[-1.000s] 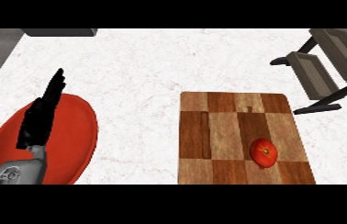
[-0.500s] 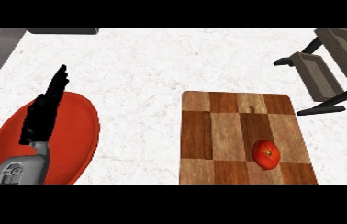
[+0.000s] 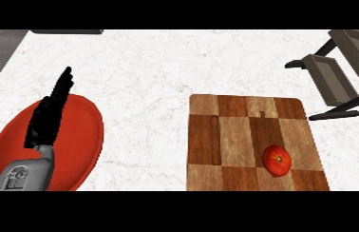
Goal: Pick the lemon from the cutting board and place it in the tiered basket
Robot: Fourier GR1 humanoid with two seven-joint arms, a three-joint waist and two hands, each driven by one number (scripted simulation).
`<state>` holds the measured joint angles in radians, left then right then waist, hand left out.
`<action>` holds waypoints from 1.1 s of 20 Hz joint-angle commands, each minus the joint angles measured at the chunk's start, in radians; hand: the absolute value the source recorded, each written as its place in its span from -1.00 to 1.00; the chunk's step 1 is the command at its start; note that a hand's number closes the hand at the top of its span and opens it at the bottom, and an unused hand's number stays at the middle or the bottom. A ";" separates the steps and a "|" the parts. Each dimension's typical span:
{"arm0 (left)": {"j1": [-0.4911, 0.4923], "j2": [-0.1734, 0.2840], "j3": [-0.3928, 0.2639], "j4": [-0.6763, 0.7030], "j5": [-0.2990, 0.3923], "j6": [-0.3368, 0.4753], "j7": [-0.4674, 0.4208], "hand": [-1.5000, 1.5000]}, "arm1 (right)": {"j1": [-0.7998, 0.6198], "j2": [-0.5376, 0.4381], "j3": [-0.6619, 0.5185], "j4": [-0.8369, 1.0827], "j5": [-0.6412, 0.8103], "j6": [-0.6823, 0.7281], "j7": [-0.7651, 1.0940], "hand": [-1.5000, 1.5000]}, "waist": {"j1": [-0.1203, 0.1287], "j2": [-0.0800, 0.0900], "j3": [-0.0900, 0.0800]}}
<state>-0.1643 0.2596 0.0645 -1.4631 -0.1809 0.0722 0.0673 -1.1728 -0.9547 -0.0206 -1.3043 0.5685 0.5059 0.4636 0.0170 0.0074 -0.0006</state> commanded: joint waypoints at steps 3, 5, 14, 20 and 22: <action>-0.042 -0.007 0.001 0.057 -0.007 -0.007 -0.010 0.00 | -0.019 -0.068 -0.015 0.251 0.063 -0.054 -0.291 1.00 | 0.001 0.002 0.000; 0.001 -0.026 -0.011 -0.020 -0.020 0.016 0.015 0.00 | 0.009 -0.031 -0.021 0.254 0.064 -0.068 -0.304 1.00 | -0.001 -0.004 0.000; -0.020 -0.043 -0.022 -0.034 -0.037 0.018 0.060 0.00 | -0.010 0.009 -0.048 0.421 0.064 -0.008 -0.383 1.00 | -0.007 -0.005 0.000; 0.000 -0.016 0.012 -0.006 -0.011 -0.013 -0.011 0.00 | 0.005 0.034 -0.132 0.546 -0.009 0.064 -0.308 -1.00 | -0.008 -0.005 0.000; -0.007 -0.019 0.015 0.017 -0.018 -0.011 -0.010 0.00 | 0.048 0.062 -0.157 0.544 -0.014 0.003 -0.321 -1.00 | -0.010 -0.005 0.000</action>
<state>-0.1639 0.2459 0.0763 -1.4642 -0.1936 0.0603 0.0690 -1.1428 -0.9084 -0.1444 -0.7885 0.5670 0.5194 0.1423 0.0098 0.0027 -0.0002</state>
